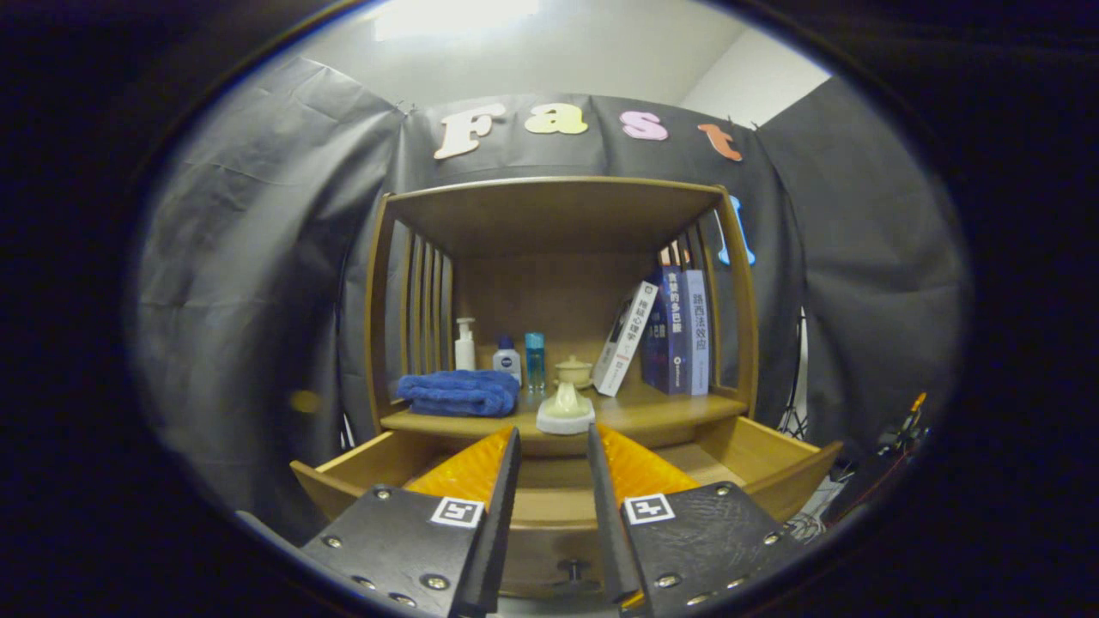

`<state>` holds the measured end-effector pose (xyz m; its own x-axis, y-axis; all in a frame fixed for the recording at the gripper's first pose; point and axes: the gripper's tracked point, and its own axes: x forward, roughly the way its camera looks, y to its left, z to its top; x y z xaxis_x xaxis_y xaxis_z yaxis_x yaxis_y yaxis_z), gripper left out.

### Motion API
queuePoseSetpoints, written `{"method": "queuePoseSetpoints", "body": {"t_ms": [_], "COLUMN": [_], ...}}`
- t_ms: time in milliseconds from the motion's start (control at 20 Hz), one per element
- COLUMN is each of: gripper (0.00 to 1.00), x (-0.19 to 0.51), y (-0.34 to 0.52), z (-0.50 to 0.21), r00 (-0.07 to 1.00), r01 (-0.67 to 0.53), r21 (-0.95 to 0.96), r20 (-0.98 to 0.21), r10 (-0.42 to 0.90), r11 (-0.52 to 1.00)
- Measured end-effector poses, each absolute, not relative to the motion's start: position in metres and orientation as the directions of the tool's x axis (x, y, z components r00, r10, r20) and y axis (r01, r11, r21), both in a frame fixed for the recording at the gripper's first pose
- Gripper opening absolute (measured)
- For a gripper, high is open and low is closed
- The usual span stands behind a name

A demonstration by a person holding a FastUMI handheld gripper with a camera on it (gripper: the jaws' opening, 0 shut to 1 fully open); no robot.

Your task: Pull open the drawer, take out the items inside it, and place them on the countertop above the cabinet.

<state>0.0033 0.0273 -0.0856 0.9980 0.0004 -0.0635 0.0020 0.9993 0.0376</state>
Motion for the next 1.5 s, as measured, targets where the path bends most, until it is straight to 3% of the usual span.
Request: {"method": "queuePoseSetpoints", "body": {"t_ms": [500,1500], "gripper": [0.48,0.48], "x": [-0.035,-0.014], "y": [0.021,0.031], "z": [-0.137,-0.174], "r00": [0.989,0.981], "r01": [0.040,-0.048], "r21": [0.058,0.107], "r20": [-0.142,-0.184], "r10": [-0.031,0.067], "r11": [0.998,0.993]}}
